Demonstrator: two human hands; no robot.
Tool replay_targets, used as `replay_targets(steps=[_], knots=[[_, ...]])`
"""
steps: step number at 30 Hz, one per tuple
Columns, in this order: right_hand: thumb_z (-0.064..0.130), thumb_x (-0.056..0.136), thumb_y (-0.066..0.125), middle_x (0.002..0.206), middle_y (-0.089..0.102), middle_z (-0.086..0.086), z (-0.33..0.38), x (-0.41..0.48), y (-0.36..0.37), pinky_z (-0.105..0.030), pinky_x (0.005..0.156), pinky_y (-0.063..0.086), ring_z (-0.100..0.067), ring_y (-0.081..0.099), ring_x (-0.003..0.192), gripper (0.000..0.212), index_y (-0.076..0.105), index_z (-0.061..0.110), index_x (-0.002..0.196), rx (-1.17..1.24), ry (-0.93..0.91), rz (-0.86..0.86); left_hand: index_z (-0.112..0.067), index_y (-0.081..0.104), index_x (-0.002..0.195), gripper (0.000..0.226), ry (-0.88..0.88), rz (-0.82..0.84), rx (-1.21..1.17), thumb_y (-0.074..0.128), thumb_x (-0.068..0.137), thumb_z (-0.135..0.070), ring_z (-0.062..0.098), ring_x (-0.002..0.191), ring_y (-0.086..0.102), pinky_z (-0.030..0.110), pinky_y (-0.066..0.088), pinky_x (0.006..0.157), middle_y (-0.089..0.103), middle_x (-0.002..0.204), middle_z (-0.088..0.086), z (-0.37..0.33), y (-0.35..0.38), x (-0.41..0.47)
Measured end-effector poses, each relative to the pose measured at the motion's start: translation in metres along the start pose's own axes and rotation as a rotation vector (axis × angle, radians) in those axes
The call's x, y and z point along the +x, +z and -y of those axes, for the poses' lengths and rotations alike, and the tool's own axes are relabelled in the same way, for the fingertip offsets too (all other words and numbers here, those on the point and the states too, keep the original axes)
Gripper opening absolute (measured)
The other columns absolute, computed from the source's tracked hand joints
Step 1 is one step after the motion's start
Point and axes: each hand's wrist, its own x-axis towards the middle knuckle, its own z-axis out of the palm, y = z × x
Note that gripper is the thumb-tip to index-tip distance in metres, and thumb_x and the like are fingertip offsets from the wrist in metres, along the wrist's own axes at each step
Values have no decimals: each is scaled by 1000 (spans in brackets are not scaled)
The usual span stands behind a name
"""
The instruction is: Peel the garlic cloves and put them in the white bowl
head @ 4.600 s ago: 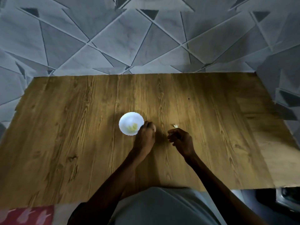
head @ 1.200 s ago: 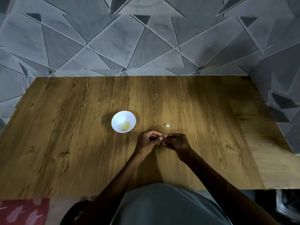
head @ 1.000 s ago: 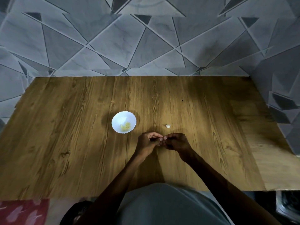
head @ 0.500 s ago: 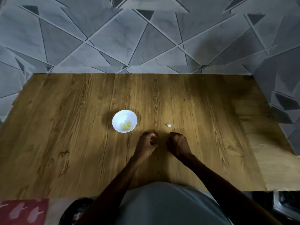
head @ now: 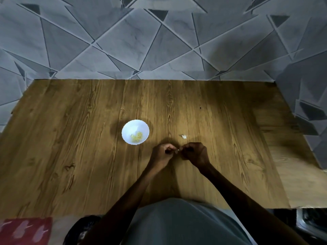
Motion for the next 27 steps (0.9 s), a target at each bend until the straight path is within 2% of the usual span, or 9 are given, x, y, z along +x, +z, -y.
replay_targets(steps=[4,8,12,15,18,20,24,27], knots=[[9,91,67,74,73,-4,8,-4,-3,-30,61,61,-16,72,64,17,70,22,81,41,-30,-4,-19,74,96,10,-41,-36,-109,71,87,-21,3,88,65,20,51,78,73,92,-9,-5,-2,-2],[10,91,67,70,72,-2,10,-4,-3,-31,58,61,-14,70,60,11,72,14,83,-13,-88,-19,-23,74,96,10,-83,-31,-176,72,87,-25,-3,80,65,12,49,72,72,87,-13,-7,-5,-5],[8,90,68,70,72,-1,13,-3,-5,-27,57,60,-10,69,59,6,72,9,86,-44,-153,-6,-21,74,96,9,-130,-26,-257,69,89,-22,8,86,69,16,52,74,74,90,-6,-9,-5,-6],[6,90,68,71,71,0,14,-2,-6,-25,57,59,-9,69,60,6,72,8,86,-41,-204,16,-8,75,96,12,-217,8,-487,67,90,-15,15,81,70,19,52,67,75,90,7,-15,-8,-7],[4,90,67,76,73,-4,15,-2,-6,-25,61,60,-11,71,66,5,72,3,90,41,-114,7,1,73,95,12,-230,25,-630,65,90,-7,14,72,68,18,50,60,72,86,15,-23,-10,-9],[2,91,65,78,73,-6,18,-3,-5,-26,63,60,-14,73,69,6,72,1,92,117,-31,12,-2,73,93,10,-180,-16,-570,64,90,-5,14,71,67,19,51,62,73,83,12,-24,-10,-8],[-5,91,61,81,75,-10,27,-6,-7,-26,64,59,-20,74,74,10,71,-1,93,329,115,27,-15,75,88,8,-45,-124,-271,68,86,-10,11,69,69,21,54,66,74,79,2,-25,-8,-7],[-4,91,60,81,75,-13,34,-7,-7,-26,63,58,-21,74,73,10,70,-5,94,484,216,30,-12,75,91,8,-28,-157,-216,68,87,-15,12,69,69,24,55,68,74,79,1,-27,-8,-9]])
